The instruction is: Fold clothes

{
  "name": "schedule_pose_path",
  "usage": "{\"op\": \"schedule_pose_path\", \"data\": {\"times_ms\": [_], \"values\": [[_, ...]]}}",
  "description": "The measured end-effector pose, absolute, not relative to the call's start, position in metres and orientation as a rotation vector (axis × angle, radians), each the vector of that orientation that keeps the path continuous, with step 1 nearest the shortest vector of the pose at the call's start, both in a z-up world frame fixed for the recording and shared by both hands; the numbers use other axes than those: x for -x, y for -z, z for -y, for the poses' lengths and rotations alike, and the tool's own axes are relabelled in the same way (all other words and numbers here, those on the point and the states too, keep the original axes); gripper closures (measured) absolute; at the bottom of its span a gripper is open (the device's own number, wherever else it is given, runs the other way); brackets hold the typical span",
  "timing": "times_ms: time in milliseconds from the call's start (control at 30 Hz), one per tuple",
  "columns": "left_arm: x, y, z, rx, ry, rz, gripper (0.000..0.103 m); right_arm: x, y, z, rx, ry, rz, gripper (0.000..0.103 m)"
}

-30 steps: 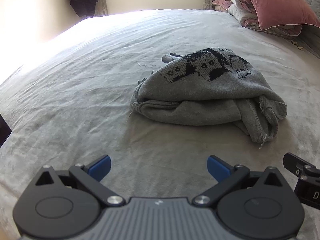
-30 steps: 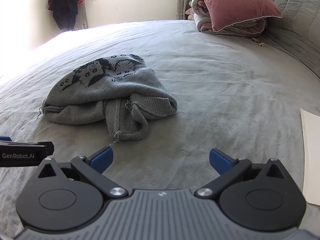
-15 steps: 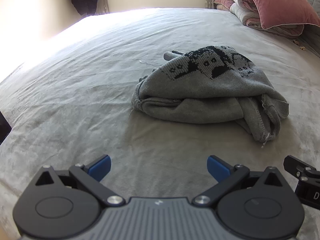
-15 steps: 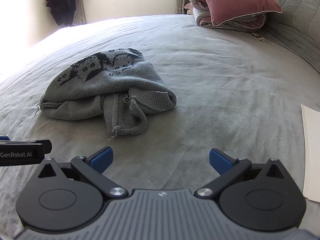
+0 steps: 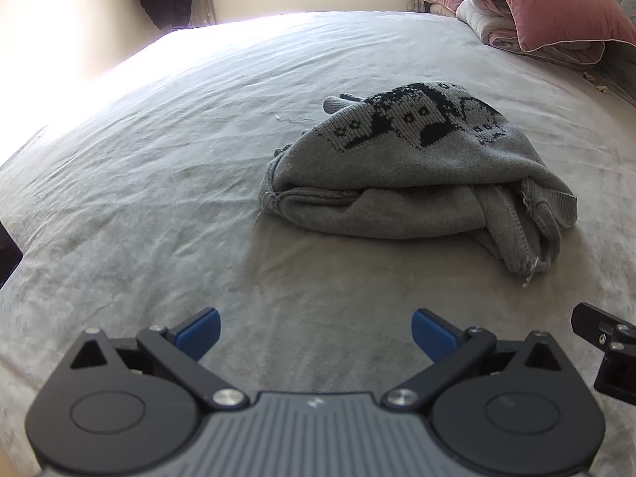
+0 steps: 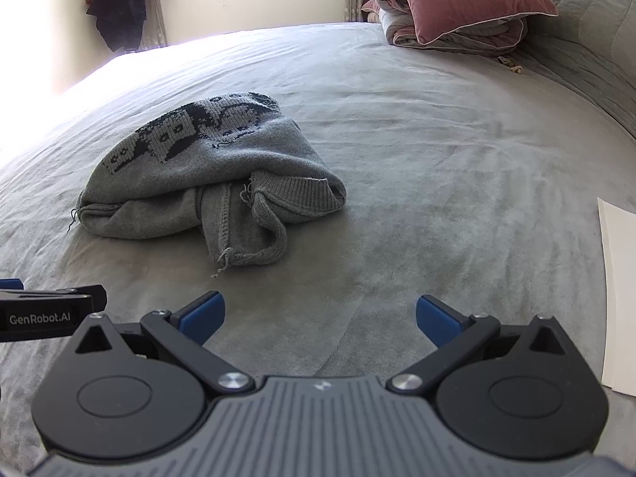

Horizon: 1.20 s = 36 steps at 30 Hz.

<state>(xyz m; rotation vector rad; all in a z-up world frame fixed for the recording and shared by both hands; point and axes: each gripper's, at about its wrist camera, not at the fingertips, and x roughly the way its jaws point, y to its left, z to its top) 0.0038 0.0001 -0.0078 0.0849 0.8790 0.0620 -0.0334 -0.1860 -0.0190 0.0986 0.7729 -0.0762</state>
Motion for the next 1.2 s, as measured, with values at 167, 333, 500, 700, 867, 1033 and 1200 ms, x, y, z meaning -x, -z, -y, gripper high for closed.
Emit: {"op": "schedule_pose_path", "data": {"times_ms": [167, 333, 500, 700, 867, 1033, 1200], "values": [[-0.004, 0.008, 0.000, -0.085, -0.064, -0.881, 0.000, 0.033, 0.019, 0.186, -0.096, 0.078, -0.774, 0.000], [-0.004, 0.008, 0.000, -0.085, -0.063, -0.884, 0.000, 0.033, 0.020, 0.185, -0.094, 0.079, -0.776, 0.000], [-0.003, 0.009, 0.001, -0.088, -0.064, -0.886, 0.000, 0.033, 0.020, 0.185, -0.093, 0.078, -0.777, 0.000], [-0.003, 0.009, 0.000, -0.087, -0.065, -0.886, 0.000, 0.033, 0.020, 0.185, -0.093, 0.078, -0.779, 0.000], [-0.004, 0.010, 0.000, -0.088, -0.065, -0.888, 0.000, 0.032, 0.020, 0.185, -0.092, 0.078, -0.781, 0.000], [-0.005, 0.011, -0.003, -0.076, -0.064, -0.904, 0.000, 0.032, 0.022, 0.186, -0.100, 0.080, -0.786, 0.000], [-0.019, 0.003, -0.014, -0.044, -0.088, -0.946, 0.000, 0.023, 0.023, 0.187, -0.083, 0.089, -0.807, 0.000]]}}
